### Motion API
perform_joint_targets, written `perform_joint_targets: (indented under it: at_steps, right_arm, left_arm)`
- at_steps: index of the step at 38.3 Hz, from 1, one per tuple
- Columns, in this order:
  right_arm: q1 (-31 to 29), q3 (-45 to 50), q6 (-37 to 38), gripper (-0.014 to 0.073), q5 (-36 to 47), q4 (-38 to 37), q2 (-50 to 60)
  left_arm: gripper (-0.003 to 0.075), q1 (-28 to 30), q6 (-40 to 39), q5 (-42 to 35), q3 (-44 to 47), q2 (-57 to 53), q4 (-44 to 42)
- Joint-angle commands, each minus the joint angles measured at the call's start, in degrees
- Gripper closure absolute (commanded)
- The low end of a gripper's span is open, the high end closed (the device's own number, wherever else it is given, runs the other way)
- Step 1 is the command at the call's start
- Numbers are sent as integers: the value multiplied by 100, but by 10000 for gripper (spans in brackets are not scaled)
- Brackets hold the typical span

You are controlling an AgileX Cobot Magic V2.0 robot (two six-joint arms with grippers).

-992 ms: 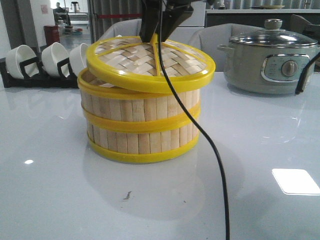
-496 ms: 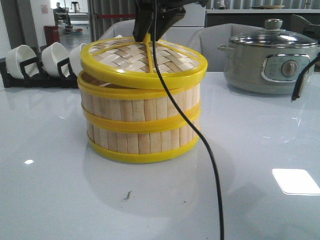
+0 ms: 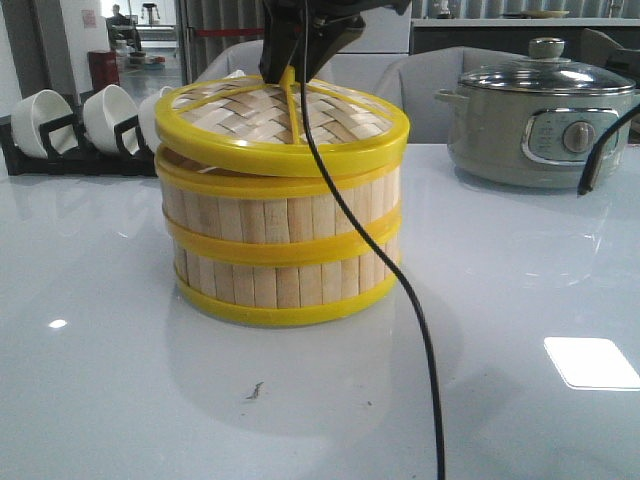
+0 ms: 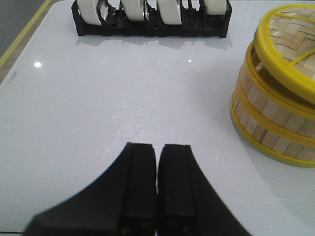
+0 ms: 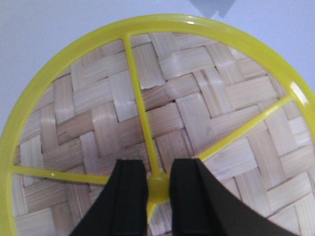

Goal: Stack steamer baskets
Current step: 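Lower the lid onto the top basket and open the right gripper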

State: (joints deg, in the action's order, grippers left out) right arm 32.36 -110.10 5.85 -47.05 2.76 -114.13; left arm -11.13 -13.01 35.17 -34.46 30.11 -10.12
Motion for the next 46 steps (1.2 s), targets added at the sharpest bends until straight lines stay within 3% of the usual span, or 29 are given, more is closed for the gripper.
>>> perform_joint_targets:
  at_steps: [1, 30, 33, 41, 46]
  right_arm:
    - [46, -218, -37, 540, 427, -1, 348]
    - [53, -218, -37, 533, 386, -53, 127]
    - [53, -218, -37, 473, 386, -71, 127]
    - [53, -218, -37, 132, 424, -138, 138]
    - [53, -218, -37, 121, 464, -168, 230]
  left_arm:
    - [633, 23, -54, -433, -156, 13, -43]
    - [633, 23, -54, -433, -156, 13, -43]
    - [633, 23, -54, -433, -156, 13, -43]
    - [633, 23, -54, -433, -156, 13, -43]
    - [633, 23, -54, -433, -156, 13, -43]
